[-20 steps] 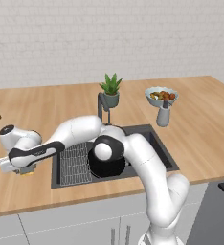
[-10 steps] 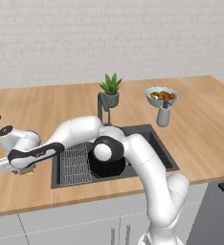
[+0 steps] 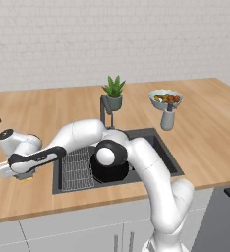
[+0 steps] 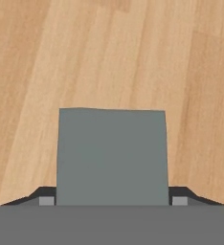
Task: Pick the pan and sponge and place them into the sink. Then turn on the water.
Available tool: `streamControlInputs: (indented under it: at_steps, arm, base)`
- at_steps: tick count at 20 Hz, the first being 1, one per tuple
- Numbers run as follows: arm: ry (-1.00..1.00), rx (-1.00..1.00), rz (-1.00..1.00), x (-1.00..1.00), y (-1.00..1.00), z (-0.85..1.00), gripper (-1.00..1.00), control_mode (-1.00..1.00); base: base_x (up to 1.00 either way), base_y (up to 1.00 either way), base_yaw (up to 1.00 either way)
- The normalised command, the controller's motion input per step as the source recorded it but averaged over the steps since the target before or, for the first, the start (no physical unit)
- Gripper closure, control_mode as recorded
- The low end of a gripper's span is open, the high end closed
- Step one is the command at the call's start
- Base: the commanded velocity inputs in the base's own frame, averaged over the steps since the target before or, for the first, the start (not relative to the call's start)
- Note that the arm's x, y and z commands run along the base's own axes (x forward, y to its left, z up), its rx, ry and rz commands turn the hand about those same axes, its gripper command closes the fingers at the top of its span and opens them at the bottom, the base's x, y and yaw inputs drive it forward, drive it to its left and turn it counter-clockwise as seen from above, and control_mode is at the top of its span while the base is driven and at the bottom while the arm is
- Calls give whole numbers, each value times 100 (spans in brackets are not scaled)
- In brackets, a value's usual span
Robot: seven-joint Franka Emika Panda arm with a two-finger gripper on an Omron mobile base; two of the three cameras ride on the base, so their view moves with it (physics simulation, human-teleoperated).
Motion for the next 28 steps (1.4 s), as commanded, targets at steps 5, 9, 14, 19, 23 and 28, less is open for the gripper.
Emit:
streamControlInputs:
  at_steps: [5, 9, 14, 19, 23, 28]
  arm:
    - [3, 0, 0, 0, 0, -1, 100, -100]
    - [0, 0, 0, 0, -21, 15, 100, -100]
    - [-1, -1, 0, -19, -34, 65, 100, -100]
    - [-2, 0, 0, -50, -85, 31, 100, -100]
    - [0, 0, -1, -45, -99, 3, 100, -100]
    - [0, 0, -2, -12, -100, 2, 100, -100]
  base:
    - [0, 0, 0]
    - [0, 0, 0]
    - [0, 0, 0]
    - [0, 0, 0]
    - [0, 0, 0]
    - [0, 0, 0]
